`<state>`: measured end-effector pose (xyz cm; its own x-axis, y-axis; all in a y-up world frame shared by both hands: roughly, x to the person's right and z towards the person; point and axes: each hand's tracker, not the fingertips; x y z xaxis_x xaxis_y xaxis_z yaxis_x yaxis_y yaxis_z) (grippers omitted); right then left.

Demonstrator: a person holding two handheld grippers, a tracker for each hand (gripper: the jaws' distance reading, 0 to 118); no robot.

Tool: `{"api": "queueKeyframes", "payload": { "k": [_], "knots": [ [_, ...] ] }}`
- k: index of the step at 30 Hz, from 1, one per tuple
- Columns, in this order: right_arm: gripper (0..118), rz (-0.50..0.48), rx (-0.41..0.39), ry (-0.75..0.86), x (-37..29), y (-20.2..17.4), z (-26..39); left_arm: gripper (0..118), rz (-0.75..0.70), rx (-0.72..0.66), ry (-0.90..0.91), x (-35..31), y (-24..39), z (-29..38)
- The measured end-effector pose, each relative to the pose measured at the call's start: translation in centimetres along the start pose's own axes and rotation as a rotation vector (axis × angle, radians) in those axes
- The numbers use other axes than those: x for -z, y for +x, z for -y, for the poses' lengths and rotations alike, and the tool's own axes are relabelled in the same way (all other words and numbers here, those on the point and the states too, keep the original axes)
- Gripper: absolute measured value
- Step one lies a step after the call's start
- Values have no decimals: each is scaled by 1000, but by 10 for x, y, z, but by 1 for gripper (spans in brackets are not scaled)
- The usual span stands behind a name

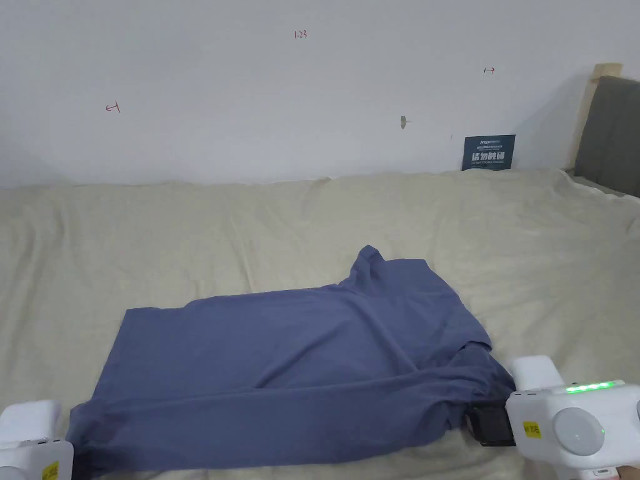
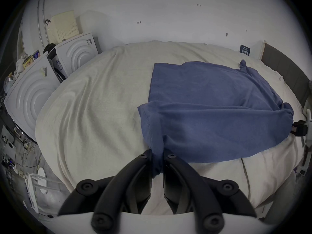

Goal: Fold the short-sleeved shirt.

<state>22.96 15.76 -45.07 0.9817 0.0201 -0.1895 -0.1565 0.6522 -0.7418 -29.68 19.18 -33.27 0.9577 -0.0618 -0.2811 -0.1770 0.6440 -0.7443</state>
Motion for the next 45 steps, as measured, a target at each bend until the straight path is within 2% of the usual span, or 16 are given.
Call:
{"api": "queueKeyframes", "payload": {
  "k": [3,5,6,7,9,10,13,22,26,33,37,40,41,43,44,45],
  "knots": [
    [64,-97,109,-71,2,-2,-8,12,11,-19,-9,3,-4,-1],
    [45,-37,35,-24,5,-4,-6,12,10,-21,-7,4,-3,-1],
    [22,-32,3,-34,7,-3,-6,12,9,-19,-11,5,-2,-2],
    [7,-45,42,-33,5,0,-7,12,9,-18,-15,6,-2,-2],
    [7,-123,174,0,-2,5,-10,12,10,-17,-19,6,-2,-2],
    [7,-129,191,-11,-5,6,-12,12,14,-19,-19,7,-3,-3],
    [7,-134,158,4,-15,3,-15,12,29,-25,-16,3,-8,-5],
    [7,-193,194,48,-79,17,-13,12,29,-9,38,-29,-13,-3],
    [7,-165,149,66,-112,14,-1,12,58,-22,44,-48,-24,6],
    [7,-133,126,-73,-121,12,63,12,60,-4,-9,-71,-31,56],
    [9,-154,162,-130,-111,14,101,12,146,-92,-87,-52,-51,90],
    [15,-159,196,-76,-112,12,106,31,177,-162,-56,-46,-62,96],
    [15,-157,189,-76,-112,12,105,31,159,-177,-46,-47,-64,96],
    [50,-112,184,-75,-115,11,99,89,123,-189,-22,-47,-69,92],
    [73,-88,168,-78,-116,13,96,106,131,-184,-19,-51,-70,89],
    [89,-68,154,-60,-122,15,92,110,138,-184,4,-57,-72,85]
  ]
}}
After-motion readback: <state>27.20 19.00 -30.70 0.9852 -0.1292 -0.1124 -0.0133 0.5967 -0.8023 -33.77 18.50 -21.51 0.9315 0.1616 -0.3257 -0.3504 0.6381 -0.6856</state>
